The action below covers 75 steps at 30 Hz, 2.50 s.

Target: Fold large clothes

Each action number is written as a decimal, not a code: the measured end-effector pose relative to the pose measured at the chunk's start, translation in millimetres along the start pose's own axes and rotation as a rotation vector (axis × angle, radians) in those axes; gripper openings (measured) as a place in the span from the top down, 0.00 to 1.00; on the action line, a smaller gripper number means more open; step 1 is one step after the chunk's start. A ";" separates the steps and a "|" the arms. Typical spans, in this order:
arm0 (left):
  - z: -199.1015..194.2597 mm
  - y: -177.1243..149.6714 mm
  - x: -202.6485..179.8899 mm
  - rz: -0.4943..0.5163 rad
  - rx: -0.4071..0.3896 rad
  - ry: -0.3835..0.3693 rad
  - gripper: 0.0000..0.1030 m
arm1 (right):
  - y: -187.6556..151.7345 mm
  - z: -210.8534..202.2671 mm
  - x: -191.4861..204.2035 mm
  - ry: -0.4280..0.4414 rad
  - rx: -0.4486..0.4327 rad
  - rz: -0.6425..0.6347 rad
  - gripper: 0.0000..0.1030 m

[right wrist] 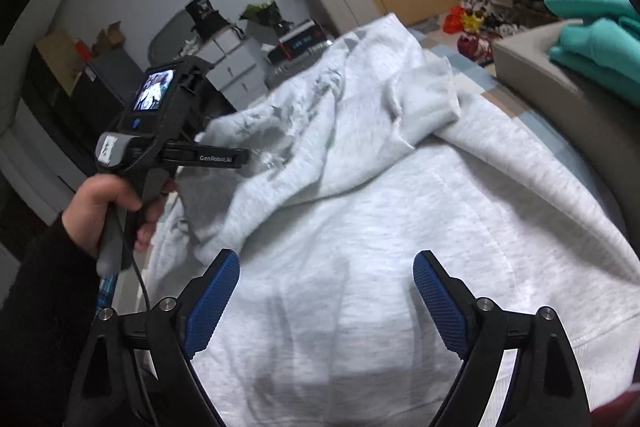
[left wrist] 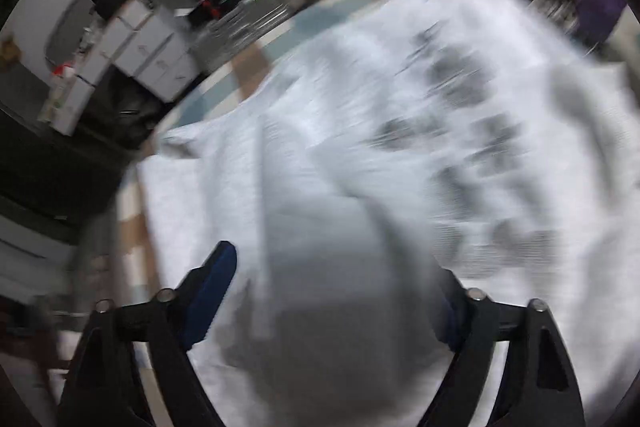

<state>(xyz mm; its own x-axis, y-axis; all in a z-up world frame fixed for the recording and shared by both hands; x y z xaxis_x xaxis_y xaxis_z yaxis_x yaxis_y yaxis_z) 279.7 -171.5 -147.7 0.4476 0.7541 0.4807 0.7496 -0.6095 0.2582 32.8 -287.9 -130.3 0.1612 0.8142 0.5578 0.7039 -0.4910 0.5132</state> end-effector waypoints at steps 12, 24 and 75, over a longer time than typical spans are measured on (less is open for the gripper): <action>-55.9 9.9 80.3 -0.501 -0.171 -0.743 0.98 | -3.2 -4.0 -0.7 0.063 0.002 0.042 0.13; 34.5 -63.7 -14.5 -0.657 -0.003 -1.063 0.74 | 1.3 -4.5 -18.9 0.038 0.000 0.139 0.13; 21.7 -122.1 19.8 -0.555 -0.118 -0.474 0.31 | 104.5 123.2 98.8 -0.205 0.264 -0.469 0.32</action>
<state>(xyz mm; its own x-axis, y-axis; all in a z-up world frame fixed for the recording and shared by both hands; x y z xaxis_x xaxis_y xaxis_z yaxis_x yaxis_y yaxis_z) 207.6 -76.9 -187.9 0.2008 0.9676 -0.1533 0.8815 -0.1102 0.4592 207.5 -220.6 -101.9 -0.0977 0.9825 0.1584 0.8771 0.0098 0.4802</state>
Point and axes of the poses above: each gripper's, at about its wrist camera, not at the fingertips, and z roughly the way its jaws point, x to its left, y to its top, the point moved 4 cm from there along z, roughly the way its jaws point, and after that the axes turned 7 degrees about z, right-handed, at the moved point
